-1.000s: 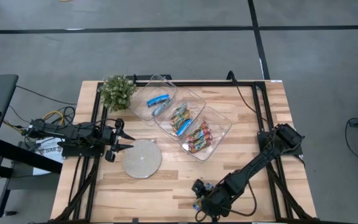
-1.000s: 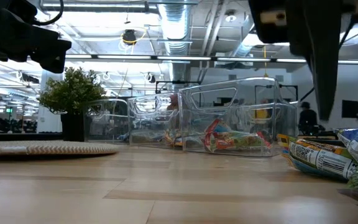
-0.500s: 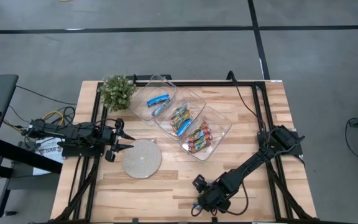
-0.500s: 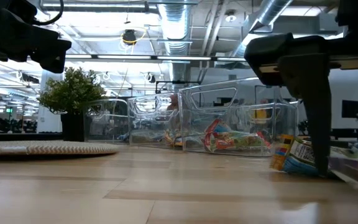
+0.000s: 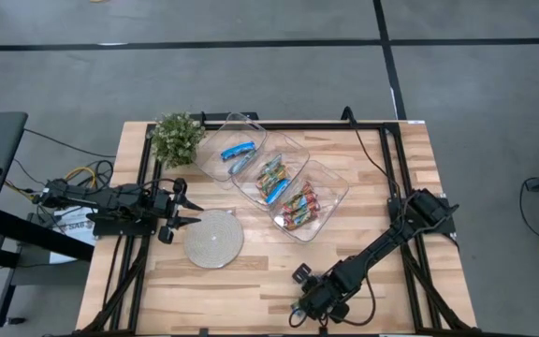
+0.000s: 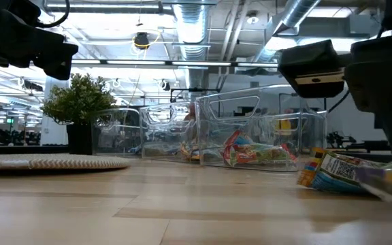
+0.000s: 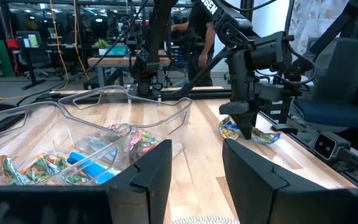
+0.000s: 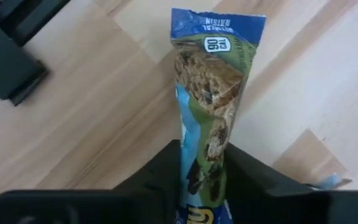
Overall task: Pick and place Granola Bars by type
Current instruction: Put the blue granola bar into the top transparent bin
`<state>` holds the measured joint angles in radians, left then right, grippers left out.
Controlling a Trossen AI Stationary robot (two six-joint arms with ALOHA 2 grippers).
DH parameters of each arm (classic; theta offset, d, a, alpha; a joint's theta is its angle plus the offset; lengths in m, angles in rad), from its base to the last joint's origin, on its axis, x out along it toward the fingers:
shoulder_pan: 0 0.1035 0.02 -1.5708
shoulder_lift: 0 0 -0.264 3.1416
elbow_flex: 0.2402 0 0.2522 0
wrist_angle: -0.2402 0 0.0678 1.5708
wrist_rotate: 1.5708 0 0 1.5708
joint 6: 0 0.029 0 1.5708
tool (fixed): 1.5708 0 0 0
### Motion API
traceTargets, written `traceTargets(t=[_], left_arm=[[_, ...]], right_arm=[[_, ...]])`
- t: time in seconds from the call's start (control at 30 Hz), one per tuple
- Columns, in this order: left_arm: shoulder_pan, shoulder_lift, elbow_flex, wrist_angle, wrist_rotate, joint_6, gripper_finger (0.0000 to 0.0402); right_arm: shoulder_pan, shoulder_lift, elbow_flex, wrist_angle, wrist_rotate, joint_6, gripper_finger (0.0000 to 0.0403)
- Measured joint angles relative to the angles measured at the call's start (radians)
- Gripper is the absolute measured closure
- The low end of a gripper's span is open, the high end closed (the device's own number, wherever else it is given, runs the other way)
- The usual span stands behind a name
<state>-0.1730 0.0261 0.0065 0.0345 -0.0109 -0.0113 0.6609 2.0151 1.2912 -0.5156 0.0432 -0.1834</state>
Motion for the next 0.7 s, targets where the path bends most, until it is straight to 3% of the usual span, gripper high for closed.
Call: traceTargets(t=[0.27, 0.7], left_arm=[[0.000, 0.000, 0.000, 0.000, 0.000, 0.000, 0.0264], [0.000, 0.000, 0.000, 0.000, 0.000, 0.000, 0.0264]], right_arm=[[-0.003, 0.002, 0.027, -0.007, 0.018, 0.027, 0.0362], [-0.002, 0.002, 0.128, -0.001, 0.012, 0.027, 0.0368]])
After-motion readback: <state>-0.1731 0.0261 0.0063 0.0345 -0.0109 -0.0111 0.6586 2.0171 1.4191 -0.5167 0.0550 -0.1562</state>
